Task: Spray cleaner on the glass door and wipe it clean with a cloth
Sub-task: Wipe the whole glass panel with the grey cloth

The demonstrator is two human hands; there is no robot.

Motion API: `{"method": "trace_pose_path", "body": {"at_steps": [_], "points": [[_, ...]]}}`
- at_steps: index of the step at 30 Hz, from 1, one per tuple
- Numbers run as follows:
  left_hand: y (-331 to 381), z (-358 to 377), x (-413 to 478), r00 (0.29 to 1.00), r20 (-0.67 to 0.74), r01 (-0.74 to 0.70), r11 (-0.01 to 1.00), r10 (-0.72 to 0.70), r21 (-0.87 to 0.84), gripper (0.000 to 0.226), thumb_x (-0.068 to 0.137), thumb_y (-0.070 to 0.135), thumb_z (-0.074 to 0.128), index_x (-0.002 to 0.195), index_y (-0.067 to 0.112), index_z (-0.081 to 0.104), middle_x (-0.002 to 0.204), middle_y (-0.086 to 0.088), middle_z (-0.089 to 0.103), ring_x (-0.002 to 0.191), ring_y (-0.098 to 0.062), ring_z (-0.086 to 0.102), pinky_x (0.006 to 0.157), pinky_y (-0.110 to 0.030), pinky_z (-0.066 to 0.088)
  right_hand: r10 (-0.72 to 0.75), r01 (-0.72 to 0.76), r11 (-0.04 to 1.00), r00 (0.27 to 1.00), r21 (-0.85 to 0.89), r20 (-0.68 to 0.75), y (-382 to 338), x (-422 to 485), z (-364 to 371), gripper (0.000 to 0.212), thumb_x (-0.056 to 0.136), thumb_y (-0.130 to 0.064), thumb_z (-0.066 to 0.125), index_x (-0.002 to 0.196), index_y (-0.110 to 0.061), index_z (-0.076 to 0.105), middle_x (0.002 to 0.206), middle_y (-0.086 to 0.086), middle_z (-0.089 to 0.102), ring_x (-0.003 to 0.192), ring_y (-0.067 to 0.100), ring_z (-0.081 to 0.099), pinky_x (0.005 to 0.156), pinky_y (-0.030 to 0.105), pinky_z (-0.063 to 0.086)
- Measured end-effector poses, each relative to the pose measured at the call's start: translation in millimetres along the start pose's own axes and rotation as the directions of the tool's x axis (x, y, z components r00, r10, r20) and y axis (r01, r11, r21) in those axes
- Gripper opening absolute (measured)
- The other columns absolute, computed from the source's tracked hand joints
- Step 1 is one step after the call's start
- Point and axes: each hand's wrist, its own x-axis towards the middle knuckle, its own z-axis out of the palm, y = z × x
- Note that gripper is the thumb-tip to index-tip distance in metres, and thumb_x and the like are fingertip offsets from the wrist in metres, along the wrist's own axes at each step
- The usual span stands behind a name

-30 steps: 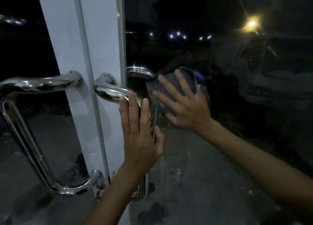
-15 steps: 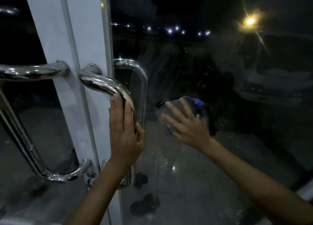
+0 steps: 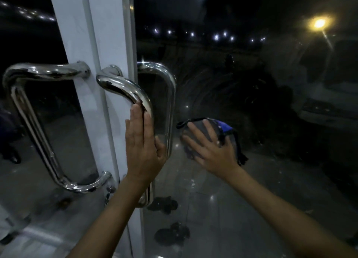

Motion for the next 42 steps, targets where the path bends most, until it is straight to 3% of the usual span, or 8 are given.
{"method": "trace_pose_path", "body": {"at_steps": [7, 14, 18, 22, 29, 32, 38, 42], "points": [[-0.1, 5.0, -5.5, 1.0, -0.02, -0.011, 0.999, 0.012, 0.035, 0.091, 0.076, -0.007, 0.05, 0.151, 0.007, 0.0, 0.16, -0.006, -0.01, 0.147, -0.027, 0.003, 0.118, -0.049, 0.014, 0.37, -0.38, 0.924, 0.917, -0.042, -0.15, 12.2, 71.7, -24.6, 0.06, 0.092, -0.049, 0.046, 0.148, -0.031, 0.036, 0.156, 0.004, 0.031, 0.141, 0.042, 0.019, 0.11, 0.063, 0.007], [-2.4, 4.0, -10.0, 1.0, 0.001, -0.008, 0.999, 0.008, 0.031, 0.092, 0.077, -0.007, 0.052, 0.151, 0.009, 0.0, 0.16, -0.005, -0.01, 0.147, -0.027, 0.003, 0.117, -0.05, 0.015, 0.031, -0.031, 1.0, 0.999, -0.005, 0.013, -20.9, 9.1, 9.9, 0.059, 0.091, -0.044, 0.051, 0.147, -0.031, 0.038, 0.162, 0.0, 0.005, 0.149, 0.031, 0.006, 0.095, 0.046, 0.032], [-1.3, 4.6, -12.1, 1.0, -0.006, 0.003, 1.0, -0.003, 0.028, 0.096, 0.075, -0.008, 0.055, 0.151, 0.009, 0.0, 0.16, -0.005, -0.01, 0.147, -0.026, 0.003, 0.117, -0.05, 0.016, 0.189, -0.192, 0.979, 0.981, -0.071, -0.047, 28.8, 2.9, -13.5, 0.059, 0.09, -0.043, 0.045, 0.146, -0.028, 0.034, 0.162, 0.006, 0.011, 0.147, 0.037, 0.004, 0.116, 0.053, 0.004], [-2.0, 6.0, -14.2, 1.0, -0.003, 0.016, 0.999, -0.016, 0.032, 0.092, 0.079, -0.006, 0.053, 0.152, 0.011, -0.001, 0.16, -0.003, -0.011, 0.147, -0.026, 0.003, 0.117, -0.051, 0.016, 0.429, -0.441, 0.896, 0.889, -0.052, -0.158, 20.9, 58.3, -21.9, 0.059, 0.093, -0.051, 0.046, 0.148, -0.032, 0.036, 0.155, 0.006, 0.029, 0.139, 0.043, 0.019, 0.111, 0.062, 0.006], [-2.0, 3.3, -16.3, 1.0, 0.017, 0.018, 0.999, -0.019, 0.026, 0.099, 0.076, -0.01, 0.054, 0.152, 0.014, -0.004, 0.159, 0.0, -0.013, 0.147, -0.024, 0.0, 0.118, -0.049, 0.013, 0.022, -0.022, 1.0, 0.999, 0.004, 0.038, -13.8, -5.8, 10.5, 0.053, 0.097, -0.04, 0.035, 0.149, -0.03, 0.029, 0.163, 0.005, 0.005, 0.144, 0.033, 0.013, 0.114, 0.049, 0.02], [2.0, 2.3, -17.7, 0.999, 0.026, 0.041, 0.999, -0.041, 0.008, 0.101, 0.075, -0.01, 0.054, 0.151, 0.015, -0.006, 0.159, 0.002, -0.014, 0.148, -0.022, -0.002, 0.116, -0.053, 0.018, 0.108, -0.107, 0.994, 0.992, -0.02, 0.059, 24.4, -41.5, -5.6, 0.065, 0.086, -0.043, 0.037, 0.149, -0.034, 0.025, 0.161, 0.0, -0.015, 0.144, 0.031, 0.011, 0.108, 0.062, 0.028], [5.3, 6.2, -19.5, 0.998, -0.002, 0.064, 0.997, -0.064, 0.045, 0.109, 0.068, -0.016, 0.058, 0.152, 0.014, -0.004, 0.159, 0.002, -0.013, 0.148, -0.021, 0.0, 0.117, -0.047, 0.02, 0.475, -0.489, 0.869, 0.868, -0.082, -0.145, 51.7, 16.3, -27.3, 0.061, 0.094, -0.051, 0.045, 0.15, -0.031, 0.032, 0.155, 0.011, 0.031, 0.139, 0.046, 0.02, 0.109, 0.066, 0.01], [4.1, 4.0, -17.7, 0.999, 0.002, 0.051, 0.998, -0.051, 0.04, 0.104, 0.07, -0.014, 0.056, 0.152, 0.012, -0.002, 0.16, -0.001, -0.011, 0.148, -0.023, 0.001, 0.119, -0.044, 0.014, 0.317, -0.32, 0.944, 0.947, -0.081, -0.048, 7.6, 15.1, -7.7, 0.062, 0.094, -0.049, 0.043, 0.151, -0.03, 0.025, 0.157, 0.006, 0.02, 0.143, 0.043, 0.012, 0.114, 0.061, -0.001]]}}
